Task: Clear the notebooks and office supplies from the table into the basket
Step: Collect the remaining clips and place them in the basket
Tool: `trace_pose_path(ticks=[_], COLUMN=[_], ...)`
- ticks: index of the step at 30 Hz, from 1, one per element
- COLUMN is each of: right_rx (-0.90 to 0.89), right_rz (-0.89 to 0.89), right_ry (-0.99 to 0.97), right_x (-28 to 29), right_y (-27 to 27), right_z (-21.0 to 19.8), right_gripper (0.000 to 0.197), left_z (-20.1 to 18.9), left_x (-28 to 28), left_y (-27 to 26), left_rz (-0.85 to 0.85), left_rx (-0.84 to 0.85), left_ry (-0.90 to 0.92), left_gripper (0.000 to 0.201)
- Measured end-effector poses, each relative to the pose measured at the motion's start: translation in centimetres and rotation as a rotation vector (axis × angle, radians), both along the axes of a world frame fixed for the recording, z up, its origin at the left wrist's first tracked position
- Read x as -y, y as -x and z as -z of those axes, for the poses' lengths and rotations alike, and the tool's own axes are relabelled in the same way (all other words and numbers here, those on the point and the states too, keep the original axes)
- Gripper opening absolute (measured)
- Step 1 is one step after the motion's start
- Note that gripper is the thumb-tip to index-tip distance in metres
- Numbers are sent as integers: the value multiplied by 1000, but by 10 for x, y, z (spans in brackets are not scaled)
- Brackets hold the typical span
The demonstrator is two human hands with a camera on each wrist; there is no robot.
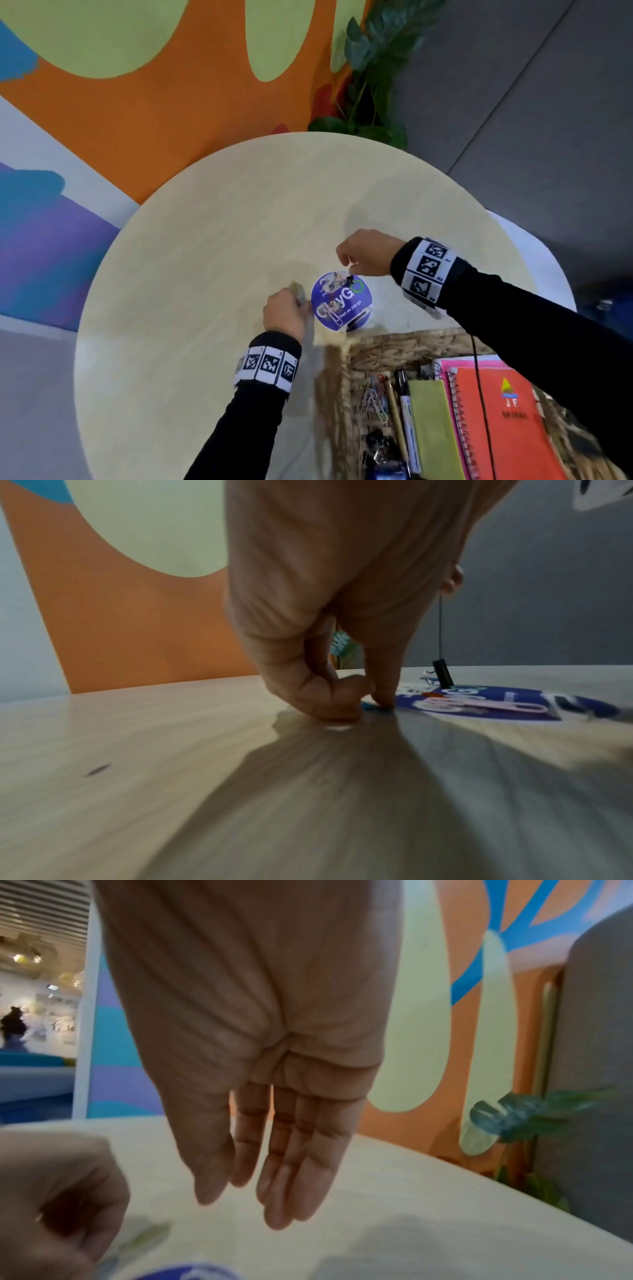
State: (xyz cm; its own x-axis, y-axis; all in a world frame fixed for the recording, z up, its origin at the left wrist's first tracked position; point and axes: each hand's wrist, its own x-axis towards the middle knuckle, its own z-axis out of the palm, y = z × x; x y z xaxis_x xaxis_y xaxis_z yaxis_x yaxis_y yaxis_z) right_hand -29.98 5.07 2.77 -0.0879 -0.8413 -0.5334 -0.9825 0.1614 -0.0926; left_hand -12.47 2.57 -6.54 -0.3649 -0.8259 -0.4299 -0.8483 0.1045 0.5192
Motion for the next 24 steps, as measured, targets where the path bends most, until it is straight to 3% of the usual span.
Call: trace_pose_path(ticks=[5,8,12,17,21,24], right_rx=[-111,-157,-158,-109,10,107], right_rz=[-111,-178,-117,31,146,202], right_ry=[-279,-347,-275,-51,64,22], right_x=[16,22,22,5,-70,-132], right_y=[-5,-9,-6,-6,-31,-65], right_z=[35,50,55,8,-52,-59], right_gripper=[42,26,24,19,4,5], left_z=[-3,-9,-13,-9,-15,-32], left_x=[5,4,1,0,-1,-3], left_y=[3,5,5,7,-1,-7], left_rz=[-22,0,75,128,167,267], left_rx=[9,-10,-61,12,-19,-77], left_ry=[-50,-63,-63,-28,-35,28], left_gripper=[21,24,15,25,25,22])
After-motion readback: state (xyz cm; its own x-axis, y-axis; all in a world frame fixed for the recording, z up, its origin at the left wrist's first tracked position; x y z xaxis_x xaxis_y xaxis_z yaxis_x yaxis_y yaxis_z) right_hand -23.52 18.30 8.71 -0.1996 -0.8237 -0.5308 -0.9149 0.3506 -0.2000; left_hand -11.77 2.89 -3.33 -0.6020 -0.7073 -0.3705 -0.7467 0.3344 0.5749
